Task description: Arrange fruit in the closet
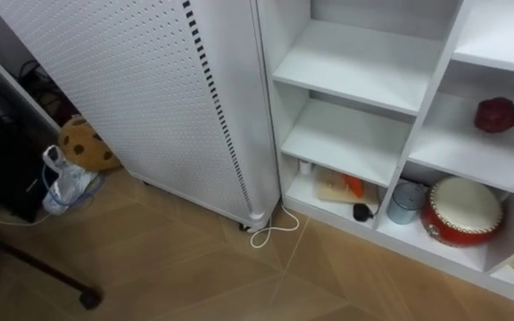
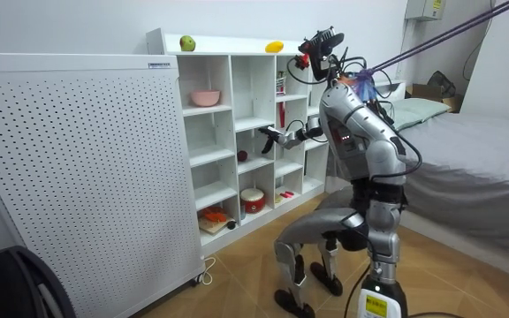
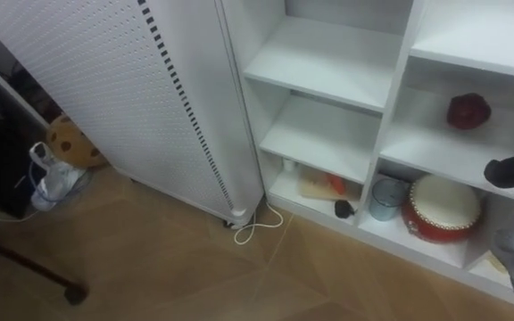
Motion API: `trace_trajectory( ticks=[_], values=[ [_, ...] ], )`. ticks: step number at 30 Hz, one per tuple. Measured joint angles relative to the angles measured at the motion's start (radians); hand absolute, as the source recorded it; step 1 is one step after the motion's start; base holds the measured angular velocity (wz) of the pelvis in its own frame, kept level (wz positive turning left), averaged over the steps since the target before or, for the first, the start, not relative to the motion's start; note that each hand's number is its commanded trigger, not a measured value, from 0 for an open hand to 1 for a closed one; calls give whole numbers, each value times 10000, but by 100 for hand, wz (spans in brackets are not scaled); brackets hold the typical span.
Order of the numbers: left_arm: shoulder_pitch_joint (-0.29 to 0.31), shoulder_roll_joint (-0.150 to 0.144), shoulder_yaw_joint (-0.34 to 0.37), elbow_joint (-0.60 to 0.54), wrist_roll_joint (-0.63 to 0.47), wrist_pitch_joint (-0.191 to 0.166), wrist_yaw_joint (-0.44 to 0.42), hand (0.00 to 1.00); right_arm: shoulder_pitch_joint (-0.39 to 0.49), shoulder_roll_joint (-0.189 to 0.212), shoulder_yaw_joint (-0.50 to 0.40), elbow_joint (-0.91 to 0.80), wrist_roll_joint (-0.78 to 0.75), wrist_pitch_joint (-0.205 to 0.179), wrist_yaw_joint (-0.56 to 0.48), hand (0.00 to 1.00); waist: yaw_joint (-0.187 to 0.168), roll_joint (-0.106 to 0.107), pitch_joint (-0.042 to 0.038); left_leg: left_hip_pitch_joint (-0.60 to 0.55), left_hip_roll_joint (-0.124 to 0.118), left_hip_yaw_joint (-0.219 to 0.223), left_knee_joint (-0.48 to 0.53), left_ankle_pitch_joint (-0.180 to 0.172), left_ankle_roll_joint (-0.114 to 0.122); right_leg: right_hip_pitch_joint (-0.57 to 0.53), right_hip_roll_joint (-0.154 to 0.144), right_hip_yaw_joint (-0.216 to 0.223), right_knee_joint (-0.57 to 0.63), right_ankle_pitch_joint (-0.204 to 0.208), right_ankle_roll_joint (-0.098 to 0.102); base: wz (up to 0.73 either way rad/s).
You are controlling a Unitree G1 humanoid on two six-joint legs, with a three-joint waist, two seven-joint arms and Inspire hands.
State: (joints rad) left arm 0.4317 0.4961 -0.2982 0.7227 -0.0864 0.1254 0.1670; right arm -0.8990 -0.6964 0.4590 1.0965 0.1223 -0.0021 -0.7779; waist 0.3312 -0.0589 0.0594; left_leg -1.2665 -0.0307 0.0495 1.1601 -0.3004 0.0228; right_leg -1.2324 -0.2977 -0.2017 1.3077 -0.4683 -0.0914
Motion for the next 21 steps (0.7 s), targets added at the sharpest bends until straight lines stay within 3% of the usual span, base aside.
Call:
trace_trajectory(
  ticks=[8,14,21],
  values=[
    [4,0,-8,7,23,2,46,0,117,0,-8,14,121,-4,2,0,-27,103,-19,294,-8,-5,11,-35,56,427,-140,-167,-20,-73,85,4],
    [20,0,-22,44,116,-21,43,0,688,0,-69,13,-427,-177,45,0,5,143,-16,872,-11,-38,-136,-168,61,1078,-163,-279,-233,-171,158,2],
    [3,-6,-91,123,80,-119,-30,0,2075,1,-78,-408,-1878,-433,493,0,27,219,-34,1960,197,22,-967,-157,46,2131,176,-327,-1263,60,288,-12]
  ],
)
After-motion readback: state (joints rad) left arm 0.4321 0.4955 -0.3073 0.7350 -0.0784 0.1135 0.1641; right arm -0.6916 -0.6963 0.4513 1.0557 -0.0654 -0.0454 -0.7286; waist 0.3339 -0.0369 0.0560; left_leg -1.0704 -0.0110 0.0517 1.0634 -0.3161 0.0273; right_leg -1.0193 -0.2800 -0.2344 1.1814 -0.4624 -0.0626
